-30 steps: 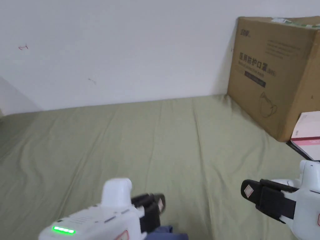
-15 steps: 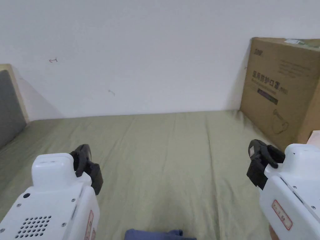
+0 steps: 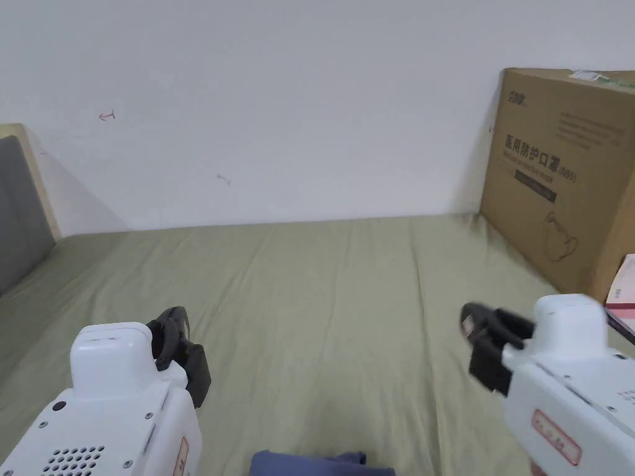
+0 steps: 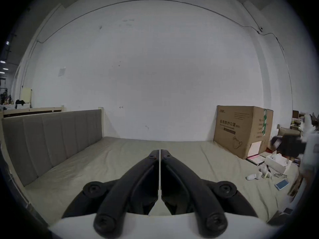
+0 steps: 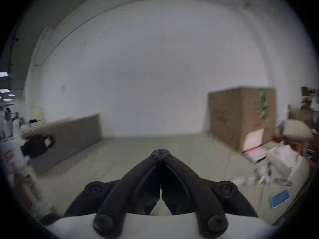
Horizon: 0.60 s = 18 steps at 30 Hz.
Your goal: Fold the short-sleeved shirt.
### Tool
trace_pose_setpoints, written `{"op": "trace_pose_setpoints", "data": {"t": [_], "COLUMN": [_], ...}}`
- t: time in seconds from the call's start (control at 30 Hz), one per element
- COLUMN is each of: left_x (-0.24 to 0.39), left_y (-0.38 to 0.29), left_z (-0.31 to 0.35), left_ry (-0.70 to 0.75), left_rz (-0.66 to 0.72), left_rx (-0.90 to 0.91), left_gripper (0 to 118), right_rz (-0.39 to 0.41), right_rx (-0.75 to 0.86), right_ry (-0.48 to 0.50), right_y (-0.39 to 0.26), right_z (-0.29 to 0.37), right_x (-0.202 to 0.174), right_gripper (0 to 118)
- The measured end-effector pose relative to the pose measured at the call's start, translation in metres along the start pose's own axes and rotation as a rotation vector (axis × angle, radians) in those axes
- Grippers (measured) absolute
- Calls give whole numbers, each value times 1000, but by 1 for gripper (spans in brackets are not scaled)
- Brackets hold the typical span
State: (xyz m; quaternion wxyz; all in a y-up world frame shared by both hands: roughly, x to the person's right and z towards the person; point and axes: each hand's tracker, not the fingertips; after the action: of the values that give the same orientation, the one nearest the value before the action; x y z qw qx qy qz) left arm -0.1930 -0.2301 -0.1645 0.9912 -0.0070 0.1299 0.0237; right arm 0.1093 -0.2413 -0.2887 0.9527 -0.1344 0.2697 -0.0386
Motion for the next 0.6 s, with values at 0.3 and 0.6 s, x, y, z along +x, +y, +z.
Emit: {"op": "trace_pose_setpoints", "data": {"t": [0.3, 0.6], "left_x": [-43, -124], "left_y": [-39, -132], "left_z": [-11, -78], "left_ry": [-221, -612], "left_rz": [101, 599], "left_rx": [-348, -853], "left_gripper": [2, 67], "right_rz": [-32, -105], "right_rx": [-884, -941], "right_ry": [157, 189], "right_y": [-161, -176], "right_z": [-88, -107], "right_x": [-8, 9], "right_gripper": [0, 0]}}
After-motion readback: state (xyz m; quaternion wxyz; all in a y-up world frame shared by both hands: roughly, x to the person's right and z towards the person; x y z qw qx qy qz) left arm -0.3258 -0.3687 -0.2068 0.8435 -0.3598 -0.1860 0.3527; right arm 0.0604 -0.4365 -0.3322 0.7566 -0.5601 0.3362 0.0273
